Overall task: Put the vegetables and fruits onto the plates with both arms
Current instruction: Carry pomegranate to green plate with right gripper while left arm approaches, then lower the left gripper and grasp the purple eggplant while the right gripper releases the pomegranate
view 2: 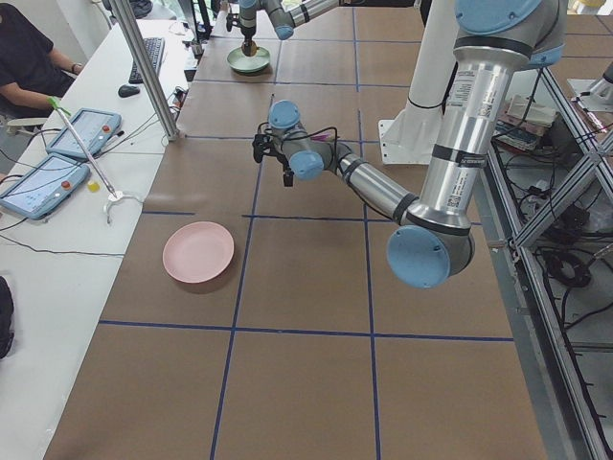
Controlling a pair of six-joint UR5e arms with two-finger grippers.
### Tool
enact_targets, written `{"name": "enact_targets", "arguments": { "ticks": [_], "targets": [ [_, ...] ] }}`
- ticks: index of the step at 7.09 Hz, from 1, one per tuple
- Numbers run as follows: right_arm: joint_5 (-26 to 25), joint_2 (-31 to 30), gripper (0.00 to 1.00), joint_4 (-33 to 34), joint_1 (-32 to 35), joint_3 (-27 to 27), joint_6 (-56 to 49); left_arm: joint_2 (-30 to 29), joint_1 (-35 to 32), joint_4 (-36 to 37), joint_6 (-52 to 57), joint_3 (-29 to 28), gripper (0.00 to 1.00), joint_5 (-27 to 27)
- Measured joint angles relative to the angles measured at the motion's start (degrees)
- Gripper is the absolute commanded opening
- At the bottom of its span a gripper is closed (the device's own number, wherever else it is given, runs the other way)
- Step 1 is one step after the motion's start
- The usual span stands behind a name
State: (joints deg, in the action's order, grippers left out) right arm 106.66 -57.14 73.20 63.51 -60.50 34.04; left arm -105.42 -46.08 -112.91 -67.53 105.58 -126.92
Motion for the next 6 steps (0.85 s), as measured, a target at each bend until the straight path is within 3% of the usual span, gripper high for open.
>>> {"name": "enact_targets", "arguments": {
  "ticks": [2, 4, 6],
  "targets": [
    [0.7, -0.2, 1.0, 0.0, 0.2, -2.2, 0.0, -5.4, 9.8, 0.2, -8.0, -1.0, 1.0, 9.9],
    [5.8, -0.5, 1.0, 0.1, 0.4, -5.4, 0.1, -11.7, 18.7, 0.3, -9.6, -5.0, 1.0, 20.9],
    [8.8, -1.0, 1.0, 0.0, 0.5, -7.4, 0.4, -17.7, 22.4, 3.1, -11.8, -8.6, 1.0, 24.9]
  ]
}}
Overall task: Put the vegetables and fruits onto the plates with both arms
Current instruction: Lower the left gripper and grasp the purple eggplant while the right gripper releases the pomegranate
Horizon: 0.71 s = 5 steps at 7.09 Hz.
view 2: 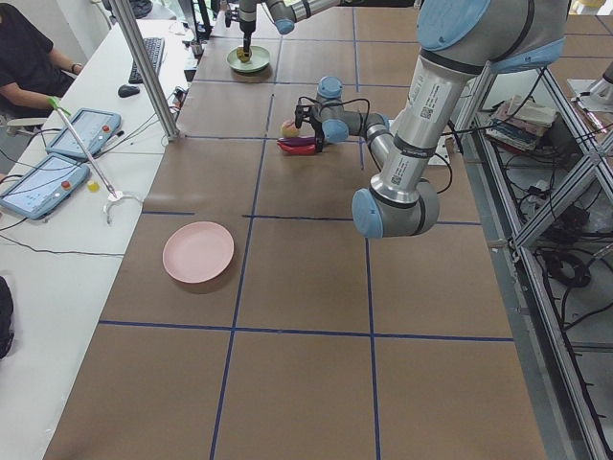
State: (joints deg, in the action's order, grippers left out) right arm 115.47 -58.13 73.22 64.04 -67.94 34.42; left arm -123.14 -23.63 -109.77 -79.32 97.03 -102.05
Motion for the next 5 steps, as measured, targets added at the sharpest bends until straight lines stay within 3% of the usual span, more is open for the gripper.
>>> {"name": "enact_targets", "arguments": {
  "ticks": [3, 5],
  "targets": [
    [0.5, -0.4, 1.0, 0.0, -0.1, -0.6, 0.2, -5.1, 3.9, 8.3, -9.6, -1.5, 1.0, 4.3],
    [0.5, -1.0, 1.0, 0.0, -0.2, -1.7, 0.2, -10.5, 4.5, 10.4, -13.7, -7.1, 0.98, 5.4]
  ]
}}
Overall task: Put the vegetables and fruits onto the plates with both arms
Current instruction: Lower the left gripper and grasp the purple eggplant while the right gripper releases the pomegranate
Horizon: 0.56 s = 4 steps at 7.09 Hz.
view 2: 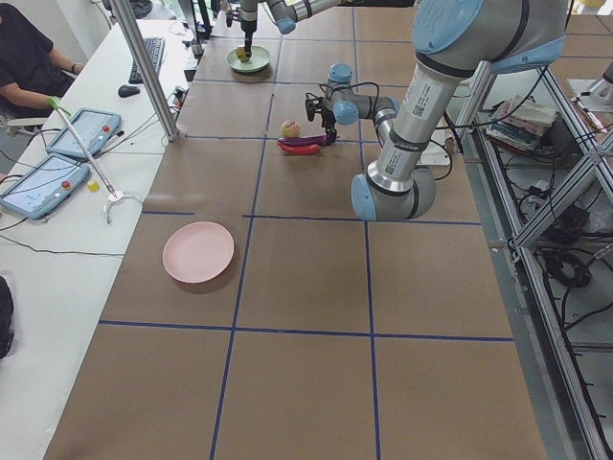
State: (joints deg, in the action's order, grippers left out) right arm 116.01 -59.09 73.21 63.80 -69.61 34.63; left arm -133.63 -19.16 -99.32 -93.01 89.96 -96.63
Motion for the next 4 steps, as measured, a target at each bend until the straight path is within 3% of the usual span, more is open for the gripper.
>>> {"name": "enact_targets", "arguments": {
  "ticks": [1, 2, 3, 4],
  "targets": [
    [0.0, -0.3, 1.0, 0.0, -0.1, -0.6, 0.0, -2.1, 0.0, 0.2, -0.4, -2.9, 0.92, 0.6],
    [0.0, -0.8, 1.0, 0.0, -0.2, -1.4, 0.0, -2.8, 0.0, 0.3, -0.4, -4.2, 0.79, 1.2],
    [0.0, -1.5, 1.0, 0.0, -0.2, -2.6, 0.0, -2.9, -0.2, 0.7, -0.4, -4.7, 0.58, 1.7],
    [0.0, -2.1, 1.0, 0.1, -0.3, -3.6, 0.2, -2.8, -0.5, 1.5, -0.4, -4.8, 0.22, 2.0]
  ]
}}
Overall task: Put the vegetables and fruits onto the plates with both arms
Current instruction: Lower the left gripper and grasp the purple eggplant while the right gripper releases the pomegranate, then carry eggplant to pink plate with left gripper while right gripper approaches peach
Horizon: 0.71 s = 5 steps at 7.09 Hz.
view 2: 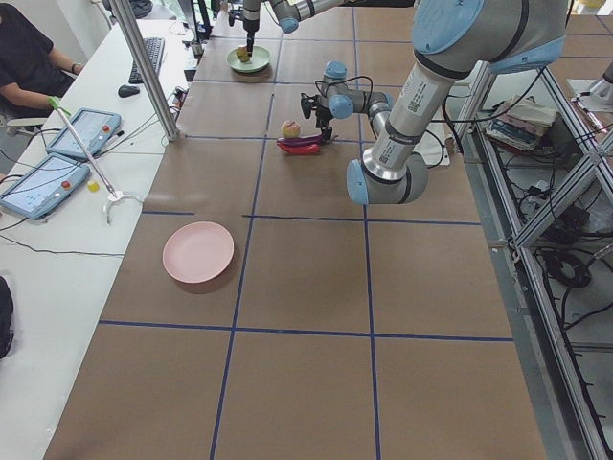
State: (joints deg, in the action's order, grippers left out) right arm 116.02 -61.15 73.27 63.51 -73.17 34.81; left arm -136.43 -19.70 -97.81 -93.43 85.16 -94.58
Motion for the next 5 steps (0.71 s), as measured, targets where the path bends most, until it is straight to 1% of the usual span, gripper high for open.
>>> {"name": "enact_targets", "arguments": {
  "ticks": [1, 4, 5],
  "targets": [
    [0.0, -0.4, 1.0, 0.0, -0.1, -0.7, 0.3, 0.1, -0.7, 0.9, 0.0, 0.3, 0.0, 0.1],
    [0.0, -1.0, 1.0, 0.0, -0.2, -1.6, 0.5, 1.3, -2.9, 1.8, 0.0, 2.6, 0.0, -0.1],
    [0.1, -1.2, 1.0, 0.2, -0.2, -2.4, 0.7, 3.0, -3.4, 2.8, 0.0, 5.3, 0.0, -0.2]
  ]
}}
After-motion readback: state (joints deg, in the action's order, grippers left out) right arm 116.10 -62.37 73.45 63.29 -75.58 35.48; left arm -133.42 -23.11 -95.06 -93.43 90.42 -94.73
